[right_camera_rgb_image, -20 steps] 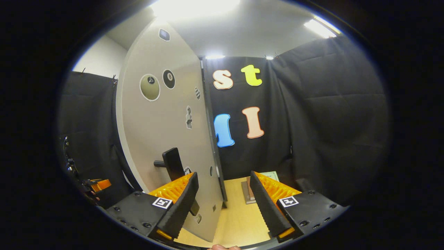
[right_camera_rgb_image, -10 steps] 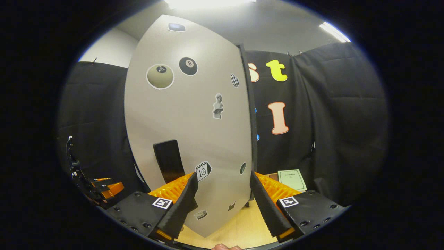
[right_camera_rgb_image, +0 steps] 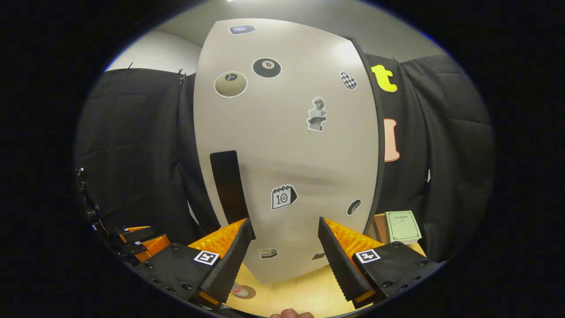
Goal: Open the cabinet door with the right hand, grasp the bottle in the cabinet with the left hand and place it on the coaster, then close the cabinet door with the right hand.
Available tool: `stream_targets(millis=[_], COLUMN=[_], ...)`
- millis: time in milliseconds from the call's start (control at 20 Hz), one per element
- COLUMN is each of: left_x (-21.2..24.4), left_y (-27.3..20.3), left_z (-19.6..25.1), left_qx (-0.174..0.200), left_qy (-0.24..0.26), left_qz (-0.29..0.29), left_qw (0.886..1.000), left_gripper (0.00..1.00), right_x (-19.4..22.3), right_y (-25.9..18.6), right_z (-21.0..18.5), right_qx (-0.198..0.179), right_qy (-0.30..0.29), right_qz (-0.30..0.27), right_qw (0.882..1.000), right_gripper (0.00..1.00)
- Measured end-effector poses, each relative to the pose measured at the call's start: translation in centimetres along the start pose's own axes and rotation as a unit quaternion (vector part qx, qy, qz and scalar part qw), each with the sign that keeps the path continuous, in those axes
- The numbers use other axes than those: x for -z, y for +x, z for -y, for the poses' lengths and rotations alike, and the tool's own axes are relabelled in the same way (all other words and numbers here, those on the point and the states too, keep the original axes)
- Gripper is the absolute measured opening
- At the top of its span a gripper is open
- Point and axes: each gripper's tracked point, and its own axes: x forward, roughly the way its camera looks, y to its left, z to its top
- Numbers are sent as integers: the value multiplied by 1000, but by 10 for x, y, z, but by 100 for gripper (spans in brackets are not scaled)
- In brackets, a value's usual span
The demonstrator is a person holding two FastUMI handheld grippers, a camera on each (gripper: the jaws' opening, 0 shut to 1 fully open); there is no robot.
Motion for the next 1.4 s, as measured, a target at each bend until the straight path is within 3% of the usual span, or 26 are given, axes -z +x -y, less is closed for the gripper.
stream_targets(millis=[150, 300, 350, 600, 800, 900, 1150, 1400], left_x=[-7, -31, -41, -79, -88, -91, -88, -92], left_y=[8, 8, 7, -15, -32, -40, -47, -48], left_z=[-7, -4, 4, 59, 95, 107, 144, 149], left_qx=[-25, -53, -55, -25, -18, -38, -33, -29], left_qy=[-16, -9, -8, 5, -21, -16, -38, -79], left_qz=[-13, -2, 5, 54, 63, 69, 78, 82], left_qw=[999, 999, 998, 998, 998, 997, 996, 993], left_gripper=[92, 88, 92, 88, 89, 89, 88, 89], right_x=[-3, -11, -13, -18, -32, -38, -34, -43], right_y=[5, -1, -3, -25, -39, -45, -54, -63], right_z=[15, 44, 56, 127, 172, 187, 222, 239], right_qx=[5, 24, 27, 41, 31, 14, -5, 2], right_qy=[13, 27, 32, 23, -5, 6, 20, 23], right_qz=[1, 16, 21, 40, 61, 73, 73, 82], right_qw=[1000, 999, 999, 998, 998, 997, 997, 996], right_gripper=[96, 96, 96, 96, 96, 96, 96, 96])
